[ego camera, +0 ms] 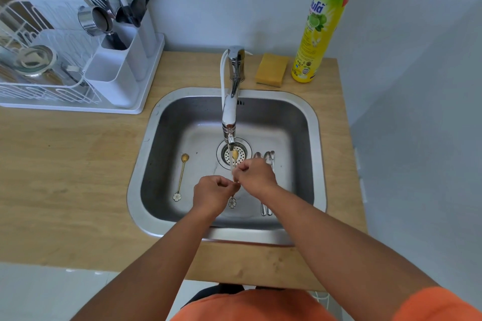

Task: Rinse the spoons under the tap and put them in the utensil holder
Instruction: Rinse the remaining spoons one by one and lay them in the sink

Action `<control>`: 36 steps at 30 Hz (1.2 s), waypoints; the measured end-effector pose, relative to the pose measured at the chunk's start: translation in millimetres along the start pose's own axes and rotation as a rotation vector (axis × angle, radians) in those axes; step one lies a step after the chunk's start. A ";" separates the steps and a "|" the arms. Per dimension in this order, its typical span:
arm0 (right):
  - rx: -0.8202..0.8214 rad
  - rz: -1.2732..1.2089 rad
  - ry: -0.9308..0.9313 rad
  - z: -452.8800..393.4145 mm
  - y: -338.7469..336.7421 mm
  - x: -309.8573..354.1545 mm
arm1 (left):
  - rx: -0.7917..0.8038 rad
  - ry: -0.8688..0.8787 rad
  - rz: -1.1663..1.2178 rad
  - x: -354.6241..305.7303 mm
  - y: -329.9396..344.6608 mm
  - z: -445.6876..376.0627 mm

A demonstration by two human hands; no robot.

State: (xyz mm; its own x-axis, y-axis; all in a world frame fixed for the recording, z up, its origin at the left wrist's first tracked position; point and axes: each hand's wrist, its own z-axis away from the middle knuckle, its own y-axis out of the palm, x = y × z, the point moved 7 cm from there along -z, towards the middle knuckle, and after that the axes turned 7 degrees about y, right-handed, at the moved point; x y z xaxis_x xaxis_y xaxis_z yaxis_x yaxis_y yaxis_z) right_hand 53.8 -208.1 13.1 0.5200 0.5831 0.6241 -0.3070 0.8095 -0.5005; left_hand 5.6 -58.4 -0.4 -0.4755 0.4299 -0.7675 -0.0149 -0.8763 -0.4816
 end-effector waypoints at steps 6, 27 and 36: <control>-0.136 0.233 0.062 -11.1 -20.9 -9.7 | 0.135 0.083 -0.163 -8.5 -0.2 -11.7; -0.262 0.601 0.152 -39.1 -41.8 -59.8 | -0.030 -0.051 -0.829 44.7 -75.7 -67.3; -0.252 0.658 0.166 -47.4 -41.9 -59.3 | -0.034 -0.135 -0.740 63.1 -68.8 -71.7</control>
State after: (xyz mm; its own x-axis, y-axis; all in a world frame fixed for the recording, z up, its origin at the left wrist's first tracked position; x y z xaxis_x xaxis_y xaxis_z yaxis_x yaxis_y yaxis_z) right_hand 73.6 -279.8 -31.3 0.4115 0.9096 0.0569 -0.4149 0.2425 -0.8769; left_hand 39.6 44.6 -46.0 -0.4558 0.8715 -0.1809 -0.3467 -0.3610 -0.8657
